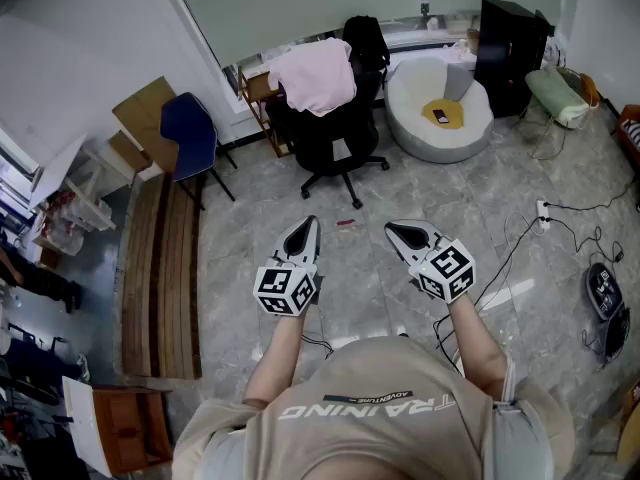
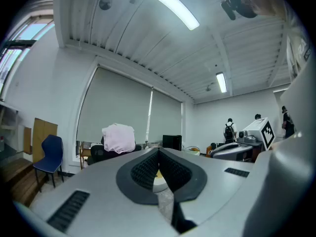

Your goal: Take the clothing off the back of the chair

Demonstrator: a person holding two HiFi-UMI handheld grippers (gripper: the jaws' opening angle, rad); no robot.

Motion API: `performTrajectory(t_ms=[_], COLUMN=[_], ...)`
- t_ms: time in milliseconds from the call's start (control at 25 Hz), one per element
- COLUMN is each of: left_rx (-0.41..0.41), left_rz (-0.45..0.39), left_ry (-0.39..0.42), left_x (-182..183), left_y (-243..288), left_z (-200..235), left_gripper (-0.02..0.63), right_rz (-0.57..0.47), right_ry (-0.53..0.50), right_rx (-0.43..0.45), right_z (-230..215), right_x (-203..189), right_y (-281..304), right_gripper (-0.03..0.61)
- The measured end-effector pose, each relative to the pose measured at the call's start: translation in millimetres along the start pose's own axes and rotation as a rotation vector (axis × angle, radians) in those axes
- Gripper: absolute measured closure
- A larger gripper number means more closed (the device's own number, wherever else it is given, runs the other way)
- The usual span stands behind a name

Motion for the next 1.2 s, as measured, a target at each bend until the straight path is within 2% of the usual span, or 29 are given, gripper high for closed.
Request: performTrajectory(t_ms=[120,600,760,960,1200], left_rx=[-0.023,0.004,0.002,-0.006,-0.08], left_rz=[0.002,0.023,0.036,0.048,0.044], left_ry=[-0.031,-0.014,-0.032,-0.031,-0.066], left_x=[-1,-7,-13,-13,-23], left_y=[2,-2,-2,-2,-5], left_z=[0,16,26,41,60], left_gripper=[0.601,0.601,0.601,0.601,0.601], right_rz=[0.01,0.058,0.06,0.052,0.05], right_ry=[-0.007,-0.044,-0.036,-0.024,0.067], right_rx=[-0.006,-0.003,-0.016,-0.092,-0.162], right_z=[-3,5,7,3,11], right_x=[0,-2,-3,-1,-12], right_y=[1,13,21,30,40], right_gripper=[0.548,0.548,0.548,0.548,0.548])
Point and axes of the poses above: the fingertips, and each gripper's own axes: y forward along the fingers, z to its left, x out of its top, the point moved 5 cm from there along -y, backward along the fingers, and after that the axes turned 6 degrees about -y, right-handed, at the moved point
